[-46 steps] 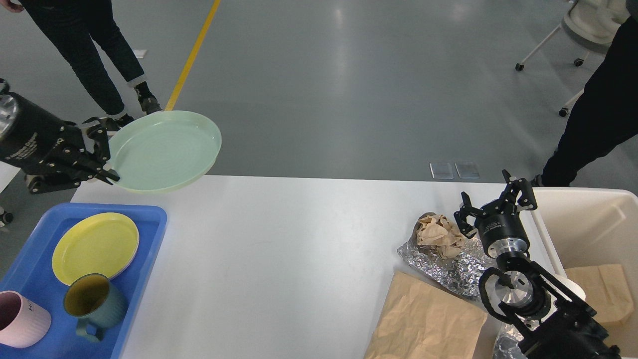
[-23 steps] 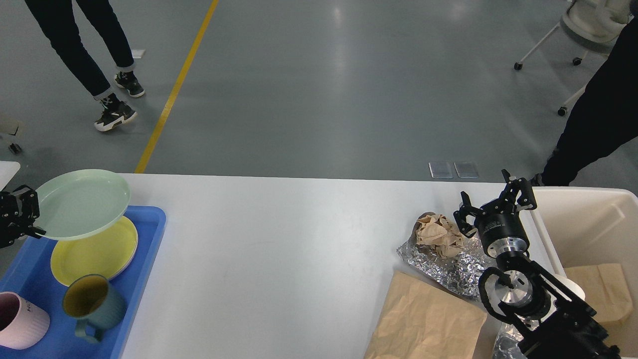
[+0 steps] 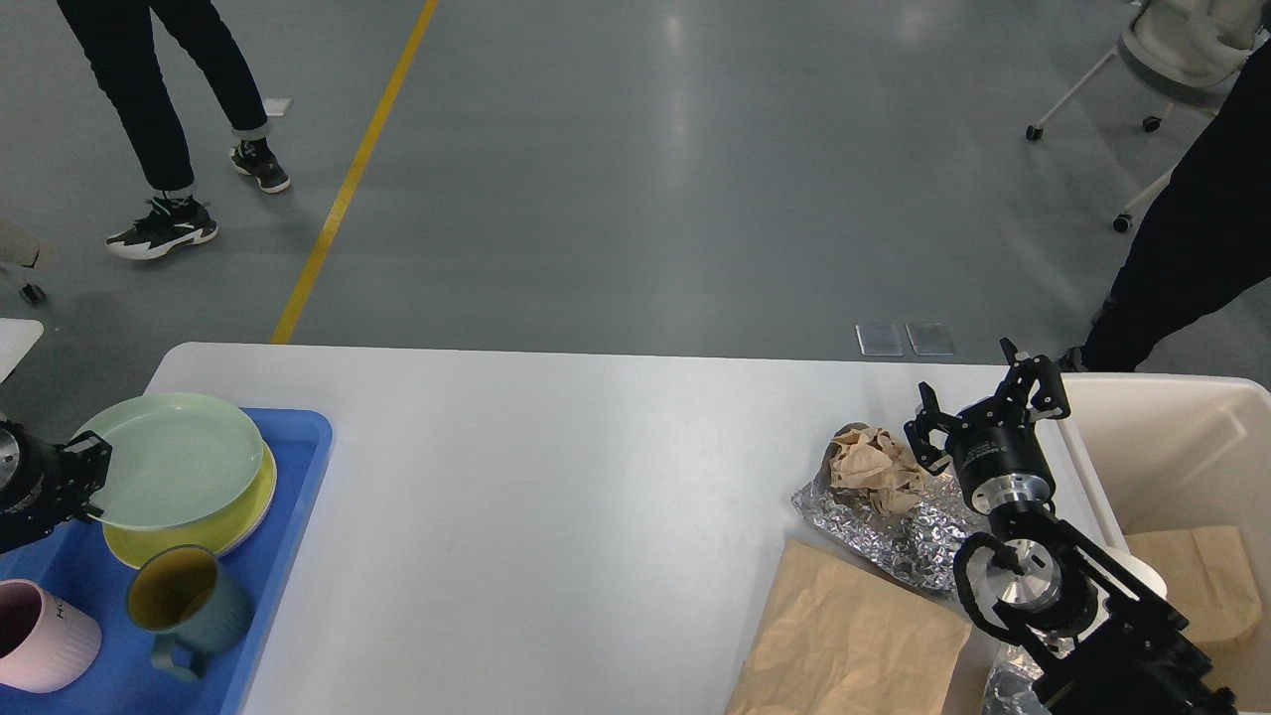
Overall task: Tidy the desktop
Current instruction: 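Lift the green plate and stack it on the yellow plate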
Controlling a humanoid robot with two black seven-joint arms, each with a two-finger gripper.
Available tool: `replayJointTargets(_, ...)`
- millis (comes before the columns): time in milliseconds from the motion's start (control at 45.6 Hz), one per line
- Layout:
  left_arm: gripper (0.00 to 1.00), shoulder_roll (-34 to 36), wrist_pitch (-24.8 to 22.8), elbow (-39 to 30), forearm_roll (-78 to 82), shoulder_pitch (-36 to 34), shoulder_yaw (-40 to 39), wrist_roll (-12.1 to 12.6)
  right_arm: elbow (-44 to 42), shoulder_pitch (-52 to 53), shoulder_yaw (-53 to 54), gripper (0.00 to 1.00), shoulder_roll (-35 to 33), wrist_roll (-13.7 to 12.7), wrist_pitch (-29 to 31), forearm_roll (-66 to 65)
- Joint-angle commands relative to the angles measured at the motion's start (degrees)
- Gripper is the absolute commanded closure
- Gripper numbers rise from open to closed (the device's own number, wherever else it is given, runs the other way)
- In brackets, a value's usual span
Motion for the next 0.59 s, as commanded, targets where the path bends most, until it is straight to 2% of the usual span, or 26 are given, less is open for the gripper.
replayJointTargets(0,1.0,-0.29,0.56,0.06,0.25,0.3,-0.1,-0.03,0.0,0.0,0.0,0.0,0.0,0.0,-0.06,0.0)
replayJointTargets(153,1.0,-0.29,0.48,-0.03,0.25,0.21,-0.1,-0.03,0.0,0.0,0.0,0.0,0.0,0.0,-0.07,0.0)
replayJointTargets(197,0.96,-0.29,0.48,-0.21,0.25,0.21,-0.19,-0.03,0.0,0.0,0.0,0.0,0.0,0.0,-0.07,0.0)
replayJointTargets(285,0.84,-0.29,0.48,-0.47,0.34,0.21,-0.28,-0.03,0.0,0.0,0.0,0.0,0.0,0.0,0.02,0.0)
replayJointTargets(373,0.64,-0.29,0.83,-0.56,0.6,0.21,-0.28,0.06,0.0,0.0,0.0,0.0,0.0,0.0,0.02,0.0)
replayJointTargets(438,0.57,-0.29,0.83,-0.65,0.6,0.12,-0.37,0.06,0.0,0.0,0.0,0.0,0.0,0.0,-0.07,0.0)
replayJointTargets(570,0.27,-0.11,1.0,-0.73,0.6,-0.23,-0.28,0.06,0.0,0.0,0.0,0.0,0.0,0.0,-0.06,0.0)
